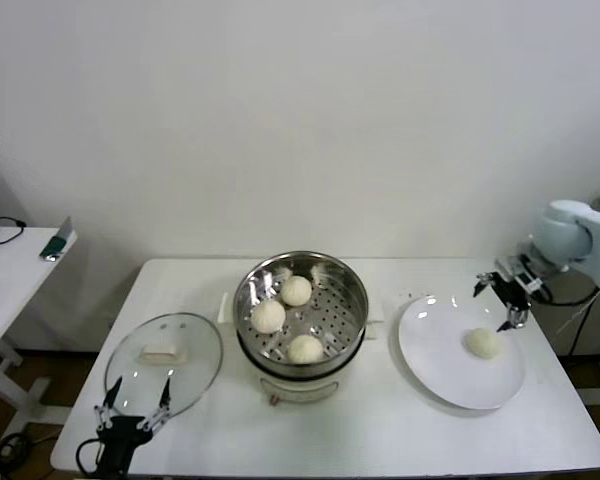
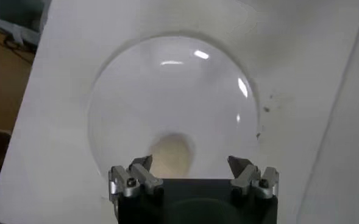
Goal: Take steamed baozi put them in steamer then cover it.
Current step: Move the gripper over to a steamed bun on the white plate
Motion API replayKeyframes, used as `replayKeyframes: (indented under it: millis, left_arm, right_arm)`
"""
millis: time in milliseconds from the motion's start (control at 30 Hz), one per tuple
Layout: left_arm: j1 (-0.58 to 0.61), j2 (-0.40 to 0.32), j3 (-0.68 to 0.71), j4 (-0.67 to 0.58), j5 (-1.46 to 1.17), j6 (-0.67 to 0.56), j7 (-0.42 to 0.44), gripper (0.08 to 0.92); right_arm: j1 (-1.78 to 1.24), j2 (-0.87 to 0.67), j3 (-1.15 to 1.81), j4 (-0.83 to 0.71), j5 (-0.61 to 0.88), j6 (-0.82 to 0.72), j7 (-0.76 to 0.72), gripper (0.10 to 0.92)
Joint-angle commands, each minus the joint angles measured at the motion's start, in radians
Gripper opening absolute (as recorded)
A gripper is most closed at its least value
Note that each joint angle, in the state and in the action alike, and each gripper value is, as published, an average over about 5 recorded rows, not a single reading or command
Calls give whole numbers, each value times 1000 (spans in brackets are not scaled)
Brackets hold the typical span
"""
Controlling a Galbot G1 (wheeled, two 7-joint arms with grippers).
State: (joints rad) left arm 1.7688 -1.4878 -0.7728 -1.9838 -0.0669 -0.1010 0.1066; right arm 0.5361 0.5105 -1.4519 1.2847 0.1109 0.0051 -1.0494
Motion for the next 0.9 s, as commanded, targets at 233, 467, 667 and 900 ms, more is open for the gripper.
replayKeyframes:
  millis: [233,467,667,900]
  left_arm:
    - [5,-2,0,-1,5,0,0,823]
    - [13,-4,-4,-4,6,-1,-1,823]
    - [19,-5,-8,-5,6,-2,-2,823]
    - [22,-8,-9,-7,8,-2,-3,823]
  right_arm:
    - [-436,47,394,-262,-122,-44,23,823]
    - [-463,91,417,-285,-100,-55,26,823]
    - [-479,113,439,-308,-93,-56,31,823]
    - [-488,125,453,-323,-92,-62,39,823]
